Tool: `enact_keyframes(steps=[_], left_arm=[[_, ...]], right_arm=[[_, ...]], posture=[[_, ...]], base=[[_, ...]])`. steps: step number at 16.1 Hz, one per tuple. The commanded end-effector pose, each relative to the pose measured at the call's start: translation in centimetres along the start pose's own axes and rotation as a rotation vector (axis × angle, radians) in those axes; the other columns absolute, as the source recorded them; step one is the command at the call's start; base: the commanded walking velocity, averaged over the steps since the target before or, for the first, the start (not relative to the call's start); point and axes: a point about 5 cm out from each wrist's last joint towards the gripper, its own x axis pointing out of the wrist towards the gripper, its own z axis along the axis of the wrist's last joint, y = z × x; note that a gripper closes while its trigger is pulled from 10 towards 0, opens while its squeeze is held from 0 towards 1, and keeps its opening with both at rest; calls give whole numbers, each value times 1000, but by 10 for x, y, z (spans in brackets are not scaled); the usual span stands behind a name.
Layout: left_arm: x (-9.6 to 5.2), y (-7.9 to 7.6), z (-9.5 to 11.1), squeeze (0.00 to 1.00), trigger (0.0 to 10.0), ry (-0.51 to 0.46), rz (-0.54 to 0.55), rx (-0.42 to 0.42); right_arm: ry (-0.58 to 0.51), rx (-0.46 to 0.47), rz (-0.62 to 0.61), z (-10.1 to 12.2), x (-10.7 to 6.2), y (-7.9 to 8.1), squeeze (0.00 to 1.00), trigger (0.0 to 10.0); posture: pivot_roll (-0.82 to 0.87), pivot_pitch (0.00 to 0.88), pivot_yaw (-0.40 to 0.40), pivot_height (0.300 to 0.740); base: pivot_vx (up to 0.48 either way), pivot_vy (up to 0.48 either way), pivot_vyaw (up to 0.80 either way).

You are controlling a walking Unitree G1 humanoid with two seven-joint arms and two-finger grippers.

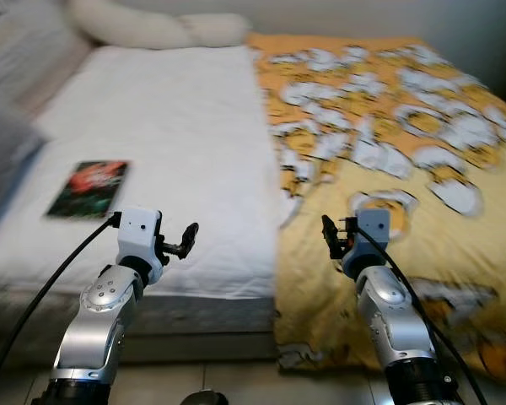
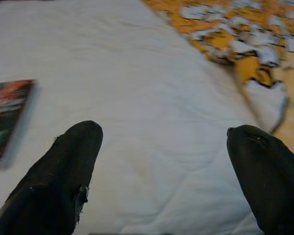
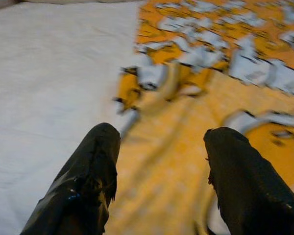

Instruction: Clean up the room

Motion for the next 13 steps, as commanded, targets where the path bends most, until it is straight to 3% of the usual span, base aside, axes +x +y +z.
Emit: enact_keyframes(steps=[1,3,13], left_arm=[[-1,3,2,0,10000,-7,6,-3],[0,2,2,0,10000,-4,4,-6],[2,1,2,0,10000,8,-6,-6]], right_arm=[[-16,-1,20,6,2,5,0,10000],[-5,43,-11,4,1,1,0,10000],[33,14,-34,-1,1,-4,0,10000]], posture=[[106,0,18,740],[102,0,23,740],[100,0,31,740]], base=[[319,0,800],[324,0,0],[321,0,0]])
